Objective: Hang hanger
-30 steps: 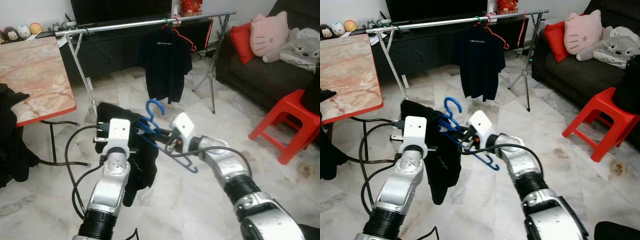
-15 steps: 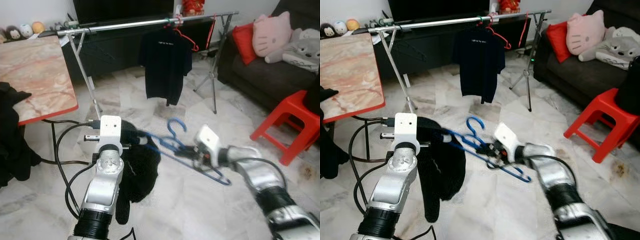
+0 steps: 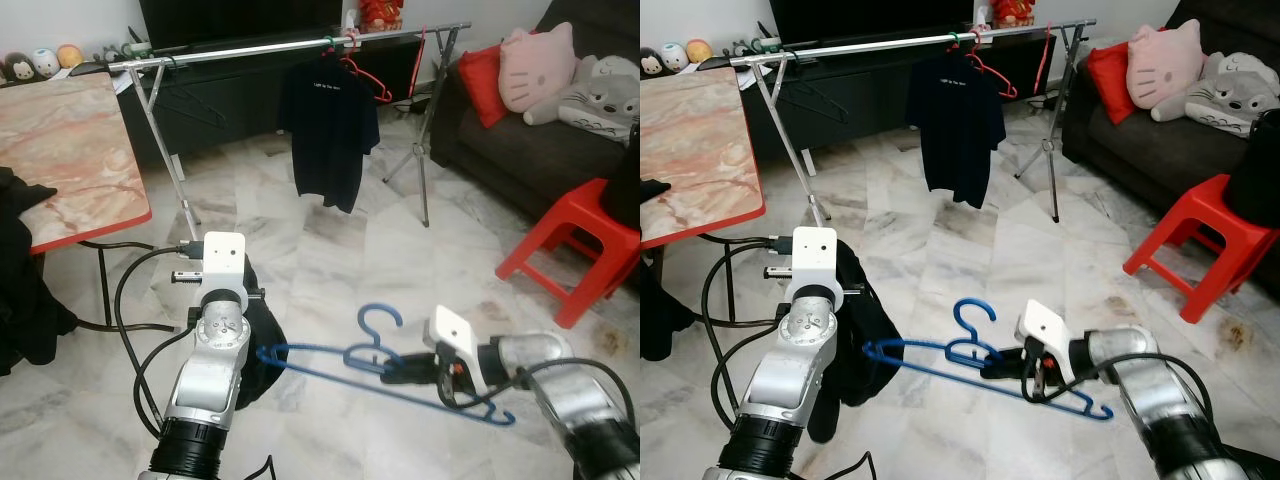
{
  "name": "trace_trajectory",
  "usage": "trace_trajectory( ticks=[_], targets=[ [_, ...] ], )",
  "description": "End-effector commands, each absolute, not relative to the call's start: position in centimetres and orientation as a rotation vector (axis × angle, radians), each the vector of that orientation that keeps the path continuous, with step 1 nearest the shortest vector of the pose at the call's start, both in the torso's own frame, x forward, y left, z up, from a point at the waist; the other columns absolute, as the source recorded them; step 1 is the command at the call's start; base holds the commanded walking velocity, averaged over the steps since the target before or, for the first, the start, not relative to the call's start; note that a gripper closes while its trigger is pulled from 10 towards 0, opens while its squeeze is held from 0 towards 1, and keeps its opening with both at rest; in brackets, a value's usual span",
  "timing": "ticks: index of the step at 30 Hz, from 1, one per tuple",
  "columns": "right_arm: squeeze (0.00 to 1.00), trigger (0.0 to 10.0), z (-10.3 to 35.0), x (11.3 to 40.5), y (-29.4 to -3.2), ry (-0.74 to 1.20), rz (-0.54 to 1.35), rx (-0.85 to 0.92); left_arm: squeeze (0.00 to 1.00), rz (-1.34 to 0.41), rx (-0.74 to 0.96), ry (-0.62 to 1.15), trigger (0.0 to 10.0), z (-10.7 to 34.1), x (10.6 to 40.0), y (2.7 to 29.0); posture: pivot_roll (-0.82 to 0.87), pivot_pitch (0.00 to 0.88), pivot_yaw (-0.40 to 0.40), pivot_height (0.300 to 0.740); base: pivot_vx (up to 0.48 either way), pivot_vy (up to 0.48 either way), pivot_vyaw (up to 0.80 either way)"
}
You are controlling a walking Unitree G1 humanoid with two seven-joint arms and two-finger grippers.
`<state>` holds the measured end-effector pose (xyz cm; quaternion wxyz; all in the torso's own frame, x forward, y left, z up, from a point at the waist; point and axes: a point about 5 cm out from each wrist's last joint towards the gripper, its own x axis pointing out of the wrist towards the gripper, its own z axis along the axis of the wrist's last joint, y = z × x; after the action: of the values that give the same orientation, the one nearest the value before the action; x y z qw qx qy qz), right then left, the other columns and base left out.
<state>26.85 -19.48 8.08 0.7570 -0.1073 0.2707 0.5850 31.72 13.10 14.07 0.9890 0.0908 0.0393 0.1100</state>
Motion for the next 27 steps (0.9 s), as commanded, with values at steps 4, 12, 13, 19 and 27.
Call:
trace_trajectory(
  ticks=[4,12,13,19,27],
  targets=[
    [0.00,0.0,9.7,25.8,-19.1,0.541,1.377,-0.179,0.00,0.200,0.203,0.090,0.0,13.8,31.7,12.6,-0.11,0.000,-0.030,0.740,0.000,0.000,0.00],
    [0.00,0.0,10.4,25.4,-20.4,0.495,1.256,-0.087,0.00,0.279,0.222,0.135,0.0,13.2,31.6,14.0,-0.11,0.000,-0.030,0.740,0.000,0.000,0.00],
    [0.00,0.0,10.1,25.2,-20.8,0.504,1.218,-0.075,0.00,0.304,0.226,0.140,3.0,13.1,31.5,14.6,-0.11,0.000,-0.033,0.740,0.000,0.000,0.00],
    [0.00,0.0,8.7,23.8,-22.3,0.589,1.112,-0.065,0.00,0.387,0.235,0.160,6.0,12.9,31.2,16.8,-0.12,0.000,-0.027,0.740,0.000,0.000,0.00],
    [0.00,6.6,1.3,23.5,-25.2,0.766,0.540,-0.052,0.00,0.459,0.185,0.077,10.0,14.1,30.5,19.9,-0.12,0.000,-0.015,0.740,0.000,0.000,0.00]
  ],
)
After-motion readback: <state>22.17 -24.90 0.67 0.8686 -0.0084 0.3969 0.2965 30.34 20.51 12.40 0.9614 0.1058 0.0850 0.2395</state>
